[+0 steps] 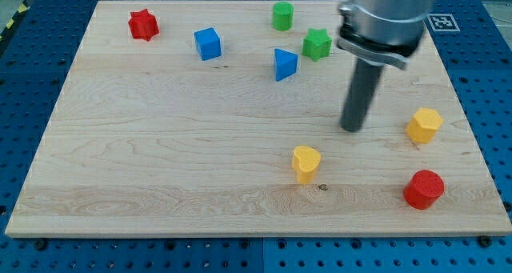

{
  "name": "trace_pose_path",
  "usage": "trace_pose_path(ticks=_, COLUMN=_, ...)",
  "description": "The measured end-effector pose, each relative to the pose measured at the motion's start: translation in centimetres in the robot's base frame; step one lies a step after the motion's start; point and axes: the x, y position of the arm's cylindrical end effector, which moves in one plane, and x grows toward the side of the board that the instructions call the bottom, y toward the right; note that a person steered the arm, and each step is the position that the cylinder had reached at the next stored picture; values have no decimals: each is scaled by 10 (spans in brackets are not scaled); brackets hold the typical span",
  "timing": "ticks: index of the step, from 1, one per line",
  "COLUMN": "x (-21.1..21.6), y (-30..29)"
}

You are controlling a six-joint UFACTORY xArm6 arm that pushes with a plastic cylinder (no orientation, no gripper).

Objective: Slide the yellow hexagon to the center right of the board

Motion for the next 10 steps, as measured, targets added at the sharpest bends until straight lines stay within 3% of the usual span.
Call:
trace_pose_path(ticks=2, x=35, y=43)
trace_pose_path(ticks=3, x=-3, y=43)
trace_pose_path(ticks=4, x=-14, y=50)
trace_pose_path(ticks=6, x=66, y=98)
trace_pose_path(ticks=7, x=74, y=115)
trace_pose_path(ticks=9, x=-31, y=95)
trace_pose_path(ticks=10, x=-38, y=109)
